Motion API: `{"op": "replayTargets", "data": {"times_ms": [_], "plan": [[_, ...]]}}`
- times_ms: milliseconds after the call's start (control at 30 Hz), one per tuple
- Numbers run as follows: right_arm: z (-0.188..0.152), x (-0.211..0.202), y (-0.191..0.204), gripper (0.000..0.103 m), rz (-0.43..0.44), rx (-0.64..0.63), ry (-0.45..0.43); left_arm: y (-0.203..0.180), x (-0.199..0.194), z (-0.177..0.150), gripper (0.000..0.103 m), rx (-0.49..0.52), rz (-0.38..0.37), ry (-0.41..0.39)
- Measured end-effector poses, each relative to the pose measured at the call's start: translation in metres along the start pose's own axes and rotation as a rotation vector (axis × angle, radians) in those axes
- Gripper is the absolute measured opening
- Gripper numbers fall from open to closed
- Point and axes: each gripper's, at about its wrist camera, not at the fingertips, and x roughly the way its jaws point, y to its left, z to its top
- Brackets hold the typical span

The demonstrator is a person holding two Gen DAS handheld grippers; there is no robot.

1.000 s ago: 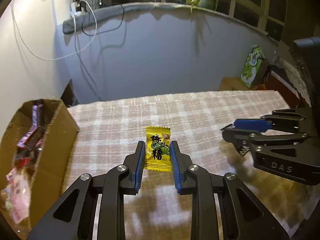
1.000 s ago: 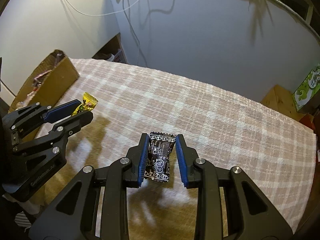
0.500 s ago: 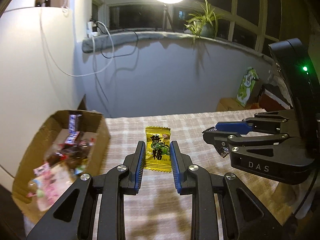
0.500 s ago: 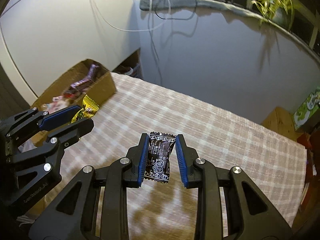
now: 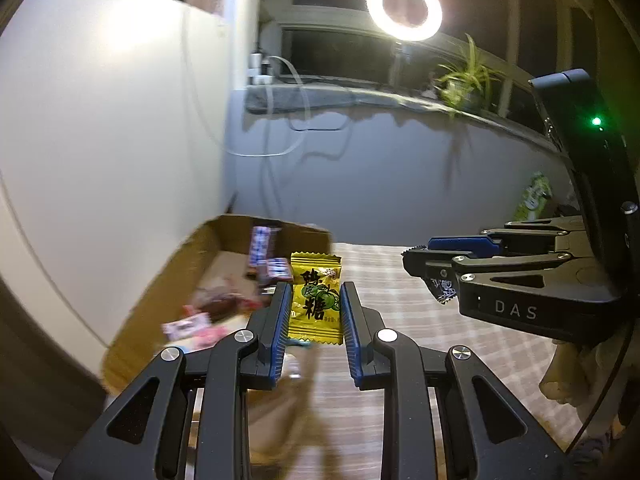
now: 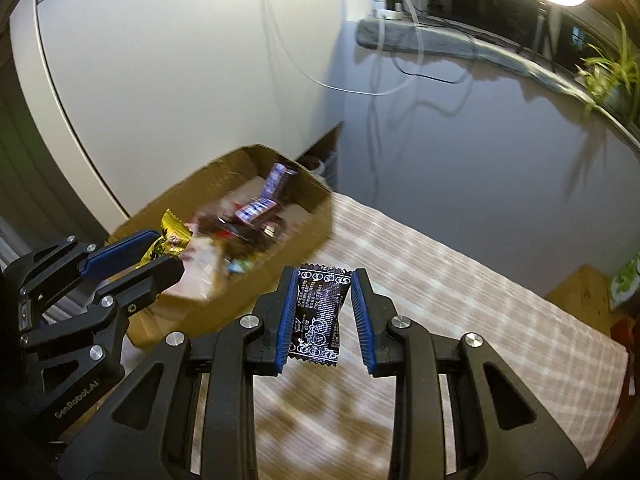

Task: Organize snacks
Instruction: 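Carry the yellow candy into the box with the left gripper while the right gripper carries the black candy there, then open both grippers to release the candies into the box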

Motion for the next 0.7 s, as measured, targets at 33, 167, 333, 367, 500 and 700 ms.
{"op": "replayTargets", "data": {"times_ms": [33, 167, 333, 367, 500, 700], "plan": [[0.005, 0.006, 0.008, 0.029, 0.011, -0.008, -0.001, 0.007, -0.001, 0.0, 0.023, -0.01, 0.009, 0.0], [0.019, 0.023, 0.032, 0.029, 0.034, -0.032, 0.002, 0.033, -0.003, -0.003, 0.023, -0.042, 0.042, 0.003], [0.03, 0.042, 0.054, 0.029, 0.056, -0.056, 0.012, 0.056, -0.002, -0.008, 0.023, -0.067, 0.071, 0.009], [0.032, 0.045, 0.056, 0.029, 0.058, -0.057, 0.014, 0.059, -0.002, -0.008, 0.023, -0.07, 0.074, 0.011], [0.039, 0.059, 0.064, 0.029, 0.074, -0.062, 0.028, 0.069, 0.002, -0.009, 0.023, -0.083, 0.083, 0.017], [0.043, 0.073, 0.069, 0.029, 0.078, -0.062, 0.041, 0.079, 0.008, -0.011, 0.028, -0.101, 0.096, 0.026]]}}
